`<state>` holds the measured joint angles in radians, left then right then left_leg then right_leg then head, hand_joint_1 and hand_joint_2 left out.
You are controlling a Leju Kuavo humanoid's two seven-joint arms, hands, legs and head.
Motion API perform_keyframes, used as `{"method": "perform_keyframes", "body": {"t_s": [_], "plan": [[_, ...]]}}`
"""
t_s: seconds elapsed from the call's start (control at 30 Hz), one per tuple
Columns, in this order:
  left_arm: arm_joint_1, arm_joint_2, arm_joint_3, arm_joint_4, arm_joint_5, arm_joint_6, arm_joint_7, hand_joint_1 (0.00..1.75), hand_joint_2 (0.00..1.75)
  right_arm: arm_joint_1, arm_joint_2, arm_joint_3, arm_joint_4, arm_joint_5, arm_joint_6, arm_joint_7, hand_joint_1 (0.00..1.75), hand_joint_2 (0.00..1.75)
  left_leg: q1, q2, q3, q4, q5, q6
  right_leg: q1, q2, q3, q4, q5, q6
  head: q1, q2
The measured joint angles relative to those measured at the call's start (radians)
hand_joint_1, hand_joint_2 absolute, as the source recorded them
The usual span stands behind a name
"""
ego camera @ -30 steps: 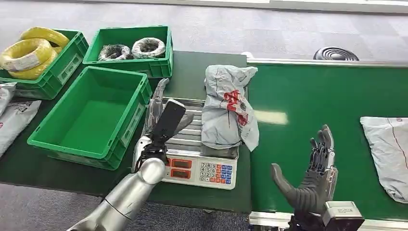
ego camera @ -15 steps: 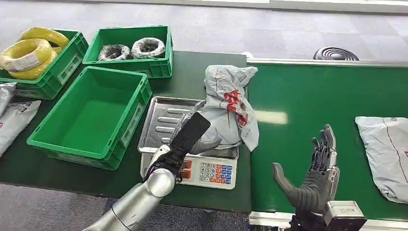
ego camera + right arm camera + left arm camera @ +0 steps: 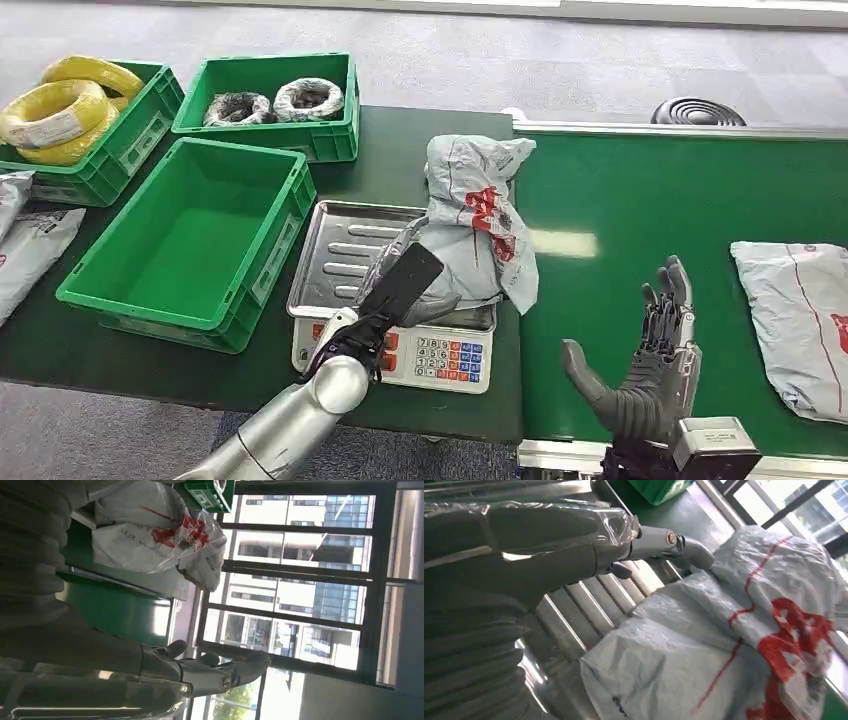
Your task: Moved the parcel from conveyor to table for the left to box.
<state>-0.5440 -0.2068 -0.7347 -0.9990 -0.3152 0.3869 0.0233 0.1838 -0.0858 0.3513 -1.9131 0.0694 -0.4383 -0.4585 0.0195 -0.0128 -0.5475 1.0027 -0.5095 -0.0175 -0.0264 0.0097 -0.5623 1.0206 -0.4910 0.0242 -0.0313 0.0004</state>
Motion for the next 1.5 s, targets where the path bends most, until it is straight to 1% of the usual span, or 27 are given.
{"method": "perform_keyframes", "body": {"t_s": [0.13, 0.17, 0.2, 0.23, 0.3, 0.5, 0.6, 0.67, 0.7, 0.73, 0.77, 0.8, 0.83, 0.87, 0.9, 0.93, 0.97, 1.0, 1.03, 1.17, 1.27, 1.3, 1.33, 1.37, 1.4, 1.43, 1.5], "plan": [[-0.001, -0.001, -0.001, 0.006, -0.005, 0.006, 0.0, 0.0, 1.75, 0.0, 0.0, 0.0, 0.0, -0.001, 0.001, 0.0, 0.0, 1.75, 0.0, 0.0, 0.0, 0.0, 0.0, 0.0, 0.0, 0.0, 0.0, 0.0, 0.0, 0.0, 0.0, 0.0], [-0.029, -0.027, -0.015, 0.164, -0.106, 0.099, 0.001, 0.02, 1.75, -0.004, 0.003, 0.005, 0.0, -0.003, 0.007, -0.002, 0.0, 1.75, 0.0, 0.0, 0.0, 0.0, 0.0, 0.0, 0.0, 0.0, 0.0, 0.0, 0.0, 0.0, 0.0, 0.0], [-0.04, -0.04, -0.021, 0.233, -0.135, 0.116, 0.006, 0.7, 1.75, -0.005, 0.005, 0.007, 0.0, -0.005, 0.009, -0.002, 0.0, 1.75, 0.0, 0.0, 0.0, 0.0, 0.0, 0.0, 0.0, 0.0, 0.0, 0.0, 0.0, 0.0, 0.0, 0.0], [-0.042, -0.047, -0.021, 0.271, -0.149, 0.121, 0.013, 1.62, 1.75, -0.005, 0.005, 0.01, 0.0, -0.006, 0.01, -0.003, 0.0, 1.75, 0.0, 0.0, 0.0, 0.0, 0.0, 0.0, 0.0, 0.0, 0.0, 0.0, 0.0, 0.0, 0.0, 0.0], [-0.048, -0.054, -0.022, 0.312, -0.164, 0.129, 0.019, 1.73, 1.75, -0.005, 0.006, 0.015, 0.0, -0.009, 0.013, -0.005, 0.0, 1.75, 0.0, 0.0, 0.0, 0.0, 0.0, 0.0, 0.0, 0.0, 0.0, 0.0, 0.0, 0.0, 0.0, 0.0], [-0.059, -0.073, -0.023, 0.384, -0.182, 0.127, 0.02, 1.75, 1.75, -0.006, 0.014, 0.023, 0.0, -0.01, 0.015, -0.005, 0.0, 1.75, 0.0, 0.0, 0.001, 0.0, 0.0, 0.0, 0.0, 0.0, 0.001, 0.0, 0.0, 0.0, 0.0, 0.0], [-0.062, -0.081, -0.022, 0.386, -0.189, 0.117, 0.016, 1.68, 1.75, -0.004, 0.015, 0.023, 0.0, -0.008, 0.004, -0.005, 0.0, 1.75, 0.0, 0.0, 0.002, 0.0, 0.0, 0.0, 0.0, 0.0, 0.002, 0.0, 0.0, 0.0, 0.0, 0.0], [-0.054, -0.086, -0.022, 0.368, -0.193, 0.107, 0.011, 1.59, 1.75, -0.001, 0.018, 0.023, -0.005, -0.003, -0.003, 0.003, 0.0, 1.75, 0.0, 0.0, 0.002, 0.0, 0.0, 0.0, 0.0, 0.0, 0.003, 0.0, 0.0, 0.0, 0.0, 0.0], [-0.049, -0.089, -0.022, 0.359, -0.197, 0.103, 0.01, 1.59, 1.75, 0.002, 0.019, 0.023, -0.009, 0.0, -0.006, 0.006, 0.0, 1.75, 0.0, 0.0, 0.002, 0.0, 0.0, 0.0, 0.0, 0.0, 0.003, 0.0, 0.0, 0.0, 0.0, 0.0], [-0.045, -0.089, -0.022, 0.348, -0.198, 0.096, 0.01, 1.34, 1.75, 0.004, 0.02, 0.023, -0.012, 0.005, -0.008, 0.006, 0.0, 1.75, 0.0, 0.0, 0.002, 0.0, 0.0, 0.0, 0.0, 0.0, 0.002, 0.0, 0.0, 0.0, 0.0, 0.0], [-0.041, -0.09, -0.022, 0.337, -0.198, 0.091, 0.01, 1.27, 1.75, 0.007, 0.02, 0.023, -0.017, 0.006, -0.012, 0.008, 0.0, 1.75, 0.0, 0.0, 0.002, 0.0, 0.0, 0.0, 0.0, 0.0, 0.002, 0.0, 0.0, 0.0, 0.0, 0.0], [-0.037, -0.091, -0.022, 0.32, -0.198, 0.084, 0.01, 1.27, 1.75, 0.01, 0.019, 0.023, -0.02, 0.006, -0.015, 0.009, 0.0, 1.75, 0.0, 0.0, 0.002, 0.0, 0.0, 0.0, 0.0, 0.0, 0.002, 0.0, 0.0, 0.0, 0.0, 0.0], [-0.032, -0.091, -0.022, 0.307, -0.196, 0.075, 0.01, 0.21, 1.75, 0.013, 0.019, 0.023, -0.022, 0.006, -0.016, 0.009, 0.0, 1.75, 0.0, 0.0, 0.002, 0.0, 0.0, 0.0, 0.0, 0.0, 0.002, 0.0, 0.0, 0.0, 0.0, 0.0], [-0.027, -0.091, -0.022, 0.293, -0.192, 0.071, 0.01, 0.12, 1.75, 0.016, 0.019, 0.023, -0.024, 0.006, -0.016, 0.009, 0.0, 1.75, 0.0, 0.0, 0.002, 0.0, 0.0, 0.0, 0.0, 0.0, 0.002, 0.0, 0.0, 0.0, 0.0, 0.0], [-0.022, -0.091, -0.021, 0.283, -0.189, 0.067, 0.01, 0.16, 1.75, 0.018, 0.018, 0.023, -0.025, 0.003, -0.017, 0.009, 0.0, 1.75, 0.0, 0.0, 0.001, 0.0, 0.0, 0.0, 0.0, 0.0, 0.002, 0.0, 0.0, 0.0, 0.0, 0.0], [-0.017, -0.09, -0.021, 0.271, -0.187, 0.064, 0.01, 1.61, 1.75, 0.02, 0.018, 0.023, -0.025, 0.0, -0.019, 0.006, 0.0, 1.75, 0.0, 0.0, 0.001, 0.0, 0.0, 0.0, 0.0, 0.0, 0.002, 0.0, 0.0, 0.0, 0.0, 0.0], [-0.011, -0.088, -0.021, 0.259, -0.184, 0.06, 0.01, 1.68, 1.75, 0.022, 0.016, 0.023, -0.025, -0.005, -0.025, 0.003, 0.0, 1.75, 0.0, 0.0, 0.001, 0.0, 0.0, 0.0, 0.0, 0.0, 0.001, 0.0, 0.0, 0.0, 0.0, 0.0], [-0.006, -0.087, -0.02, 0.248, -0.179, 0.059, 0.01, 1.68, 1.75, 0.025, 0.013, 0.023, -0.025, -0.008, -0.032, 0.001, 0.0, 1.75, 0.0, 0.0, 0.001, 0.0, 0.0, 0.0, 0.0, 0.0, 0.001, 0.0, 0.0, 0.0, 0.0, 0.0], [-0.001, -0.085, -0.018, 0.238, -0.178, 0.061, 0.01, 1.75, 1.75, 0.027, 0.009, 0.023, -0.025, -0.013, -0.039, -0.001, 0.0, 1.75, 0.0, 0.0, 0.001, 0.0, 0.0, 0.0, 0.0, 0.0, 0.001, 0.0, 0.0, 0.0, 0.0, 0.0], [0.016, -0.074, 0.002, 0.201, -0.15, 0.093, -0.02, 1.75, 1.75, 0.038, 0.0, 0.024, -0.026, -0.015, -0.06, -0.005, 0.0, 1.75, 0.0, 0.0, 0.001, 0.0, 0.0, 0.0, 0.0, 0.0, 0.001, 0.0, 0.0, 0.0, 0.0, 0.0], [0.029, -0.064, 0.023, 0.171, -0.117, 0.129, -0.067, 1.75, 1.75, 0.044, -0.006, 0.026, -0.027, -0.015, -0.072, -0.007, 0.0, 1.75, 0.0, 0.0, 0.001, 0.0, 0.0, 0.0, 0.0, 0.0, 0.001, 0.0, 0.0, 0.0, 0.0, 0.0], [0.033, -0.061, 0.032, 0.161, -0.104, 0.142, -0.081, 1.45, 1.75, 0.044, -0.008, 0.027, -0.027, -0.015, -0.076, -0.007, 0.0, 1.75, 0.0, 0.0, 0.001, 0.0, 0.0, 0.0, 0.0, 0.0, 0.001, 0.0, 0.0, 0.0, 0.0, 0.0], [0.038, -0.058, 0.042, 0.15, -0.091, 0.151, -0.093, 0.33, 1.75, 0.044, -0.009, 0.029, -0.027, -0.015, -0.079, -0.007, 0.0, 1.75, 0.0, 0.0, 0.001, 0.0, 0.0, 0.0, 0.0, 0.0, 0.001, 0.0, 0.0, 0.0, 0.0, 0.0], [0.041, -0.054, 0.05, 0.14, -0.075, 0.152, -0.104, 0.49, 1.75, 0.045, -0.01, 0.03, -0.028, -0.015, -0.084, -0.007, 0.0, 1.75, 0.0, 0.0, 0.001, 0.0, 0.0, 0.0, 0.0, 0.0, 0.001, 0.0, 0.0, 0.0, 0.0, 0.0], [0.043, -0.051, 0.058, 0.132, -0.06, 0.151, -0.109, 0.49, 1.75, 0.045, -0.011, 0.03, -0.027, -0.015, -0.088, -0.007, 0.0, 1.75, 0.0, 0.0, 0.001, 0.0, 0.0, 0.0, 0.0, 0.0, 0.001, 0.0, 0.0, 0.0, 0.0, 0.0], [0.045, -0.048, 0.066, 0.122, -0.049, 0.15, -0.112, 1.75, 1.75, 0.045, -0.011, 0.031, -0.027, -0.015, -0.091, -0.007, 0.0, 1.75, 0.0, 0.0, 0.001, 0.0, 0.0, 0.0, 0.0, 0.0, 0.001, 0.0, 0.0, 0.0, 0.0, 0.0], [0.049, -0.043, 0.075, 0.102, -0.039, 0.148, -0.116, 1.75, 1.75, 0.045, -0.012, 0.031, -0.027, -0.015, -0.095, -0.007, 0.0, 1.75, 0.0, 0.0, 0.0, 0.0, 0.0, 0.0, 0.0, 0.0, 0.001, 0.0, 0.0, 0.0, 0.0, 0.0]]}}
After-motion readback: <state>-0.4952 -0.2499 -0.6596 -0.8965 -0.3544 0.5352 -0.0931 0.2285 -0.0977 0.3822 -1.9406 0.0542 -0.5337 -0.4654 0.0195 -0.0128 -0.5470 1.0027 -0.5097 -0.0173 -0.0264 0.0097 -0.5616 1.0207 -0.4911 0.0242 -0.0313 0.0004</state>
